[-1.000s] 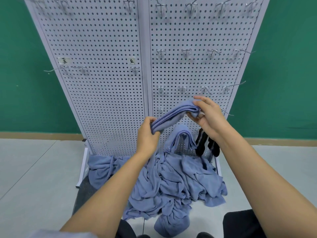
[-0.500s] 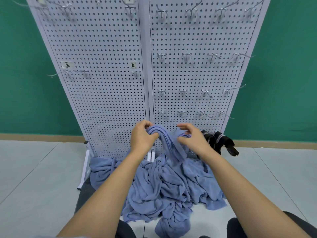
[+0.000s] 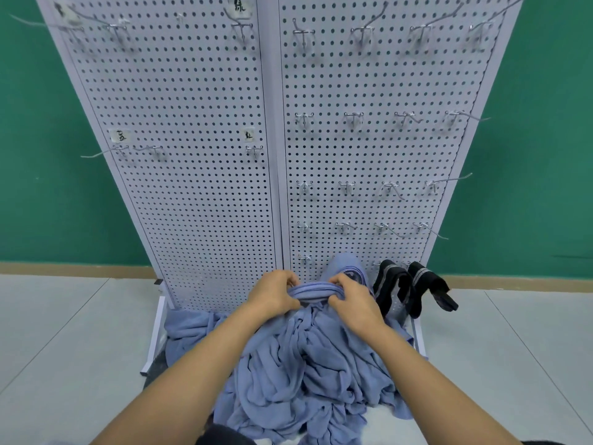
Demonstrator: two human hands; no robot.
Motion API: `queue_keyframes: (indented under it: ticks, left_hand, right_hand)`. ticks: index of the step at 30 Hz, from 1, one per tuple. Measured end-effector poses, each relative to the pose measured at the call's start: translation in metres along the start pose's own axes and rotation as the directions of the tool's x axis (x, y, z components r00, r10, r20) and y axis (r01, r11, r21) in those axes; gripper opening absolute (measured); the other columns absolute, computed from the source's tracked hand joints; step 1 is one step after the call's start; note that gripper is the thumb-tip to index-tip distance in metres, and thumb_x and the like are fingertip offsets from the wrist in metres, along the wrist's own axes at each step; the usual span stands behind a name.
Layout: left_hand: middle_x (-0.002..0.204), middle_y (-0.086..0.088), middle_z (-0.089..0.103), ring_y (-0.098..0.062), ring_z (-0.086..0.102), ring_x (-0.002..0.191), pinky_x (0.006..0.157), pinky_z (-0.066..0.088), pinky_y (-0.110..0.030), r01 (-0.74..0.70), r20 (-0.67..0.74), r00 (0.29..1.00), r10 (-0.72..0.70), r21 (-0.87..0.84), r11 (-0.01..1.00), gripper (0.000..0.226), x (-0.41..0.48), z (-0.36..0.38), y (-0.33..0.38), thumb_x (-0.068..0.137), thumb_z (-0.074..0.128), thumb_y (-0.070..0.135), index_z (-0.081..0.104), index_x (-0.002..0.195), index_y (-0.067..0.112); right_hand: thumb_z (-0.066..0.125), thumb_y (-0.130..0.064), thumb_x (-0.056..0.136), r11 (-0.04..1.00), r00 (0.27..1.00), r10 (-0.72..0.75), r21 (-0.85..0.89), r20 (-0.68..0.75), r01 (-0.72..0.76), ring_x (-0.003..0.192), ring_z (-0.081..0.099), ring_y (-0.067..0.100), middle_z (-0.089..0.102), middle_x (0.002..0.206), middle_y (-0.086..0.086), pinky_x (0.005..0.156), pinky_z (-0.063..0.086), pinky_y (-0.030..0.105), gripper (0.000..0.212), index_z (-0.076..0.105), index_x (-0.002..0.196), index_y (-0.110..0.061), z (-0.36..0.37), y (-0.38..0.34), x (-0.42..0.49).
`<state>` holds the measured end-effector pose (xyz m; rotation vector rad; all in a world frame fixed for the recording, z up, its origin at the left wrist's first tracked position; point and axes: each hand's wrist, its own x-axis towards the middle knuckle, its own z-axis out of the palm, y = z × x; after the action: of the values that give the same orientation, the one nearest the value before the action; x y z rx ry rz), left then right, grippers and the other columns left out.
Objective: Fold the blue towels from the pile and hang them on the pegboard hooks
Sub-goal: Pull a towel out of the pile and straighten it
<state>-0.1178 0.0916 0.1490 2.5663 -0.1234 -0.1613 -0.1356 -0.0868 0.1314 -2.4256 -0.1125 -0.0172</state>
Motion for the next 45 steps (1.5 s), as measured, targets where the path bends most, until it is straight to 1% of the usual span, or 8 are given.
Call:
queue_keyframes:
  ticks: [6,11,17,23,29,32,38,45]
  left_hand:
    - [0.097,-0.002,0.063,-0.023,0.059,0.088,0.075,0.05,-0.035,-0.032,-0.202,0.979,0.012,-0.096,0.995,0.017,0.032,0.0,-0.006,0.083,0.064,0.009,0.055,0.093,0.02]
    - [0.088,0.0,0.061,-0.023,0.059,0.084,0.076,0.05,-0.038,-0.086,-0.336,0.942,0.004,-0.229,0.97,0.01,0.074,0.011,-0.007,0.084,0.063,0.004,0.062,0.092,0.011]
    - [0.101,0.0,0.06,-0.015,0.054,0.083,0.069,0.042,-0.025,-0.066,-0.4,0.915,-0.06,-0.294,0.953,0.015,0.125,0.043,-0.034,0.086,0.061,0.003,0.061,0.099,0.012]
    - [0.106,0.0,0.06,-0.014,0.055,0.093,0.077,0.04,-0.018,-0.087,-0.369,0.928,-0.043,-0.328,0.941,0.025,0.136,0.08,-0.062,0.085,0.06,-0.002,0.059,0.107,0.01]
    - [0.116,-0.003,0.055,-0.019,0.054,0.104,0.088,0.048,-0.034,-0.09,-0.383,0.921,-0.069,-0.383,0.919,0.035,0.138,0.104,-0.075,0.087,0.058,0.001,0.053,0.12,0.013]
    - [0.119,-0.006,0.056,-0.019,0.056,0.105,0.09,0.049,-0.035,-0.093,-0.308,0.95,-0.05,-0.434,0.896,0.034,0.137,0.105,-0.076,0.09,0.055,0.003,0.05,0.122,0.013]
    - [0.126,-0.008,0.055,-0.021,0.053,0.115,0.09,0.041,-0.023,-0.023,-0.229,0.97,-0.077,-0.405,0.914,0.042,0.12,0.093,-0.078,0.09,0.062,0.004,0.048,0.129,0.01]
    - [0.126,-0.007,0.055,-0.026,0.053,0.114,0.098,0.045,-0.038,0.037,-0.194,0.975,-0.106,-0.327,0.944,0.039,0.061,0.092,-0.082,0.091,0.062,0.01,0.05,0.128,0.009]
  right_hand:
    - [0.053,-0.011,0.092,0.995,0.995,0.016,0.105,-0.095,-0.006,0.086,0.061,0.023,0.065,0.103,0.005,0.08,0.051,0.044,0.021,0.057,0.112,-0.016,0.007,-0.008,0.045]
    - [0.052,-0.002,0.092,0.989,0.982,0.026,0.146,-0.186,0.001,0.104,0.056,0.024,0.06,0.119,0.009,0.09,0.047,0.034,0.03,0.056,0.121,-0.009,0.015,-0.007,0.096]
    - [0.051,0.006,0.09,0.973,0.981,0.066,0.228,-0.185,-0.022,0.093,0.054,0.019,0.062,0.114,0.012,0.079,0.041,0.023,0.033,0.056,0.121,-0.005,0.052,0.012,0.133]
    - [0.052,0.006,0.09,0.945,0.98,0.142,0.314,-0.142,-0.091,0.093,0.054,0.012,0.063,0.116,0.009,0.082,0.043,0.021,0.036,0.055,0.123,-0.007,0.089,0.042,0.132]
    - [0.051,-0.016,0.094,0.974,0.973,0.183,0.16,-0.143,-0.159,0.083,0.06,0.025,0.062,0.095,0.004,0.064,0.044,0.034,0.024,0.049,0.118,-0.017,0.111,0.048,0.128]
    - [0.049,-0.021,0.097,0.96,0.978,0.207,0.197,-0.022,-0.199,0.084,0.06,0.029,0.062,0.093,0.012,0.073,0.05,0.042,0.018,0.048,0.109,-0.008,0.116,0.051,0.128]
    - [0.058,-0.019,0.095,0.961,0.981,0.176,0.199,0.088,-0.19,0.094,0.059,0.025,0.062,0.096,0.008,0.077,0.047,0.032,0.025,0.053,0.116,-0.008,0.097,0.062,0.113]
    - [0.059,-0.011,0.093,0.96,0.969,0.209,0.159,0.133,-0.229,0.09,0.053,0.016,0.064,0.101,0.012,0.077,0.041,0.023,0.026,0.057,0.118,-0.004,0.067,0.077,0.062]
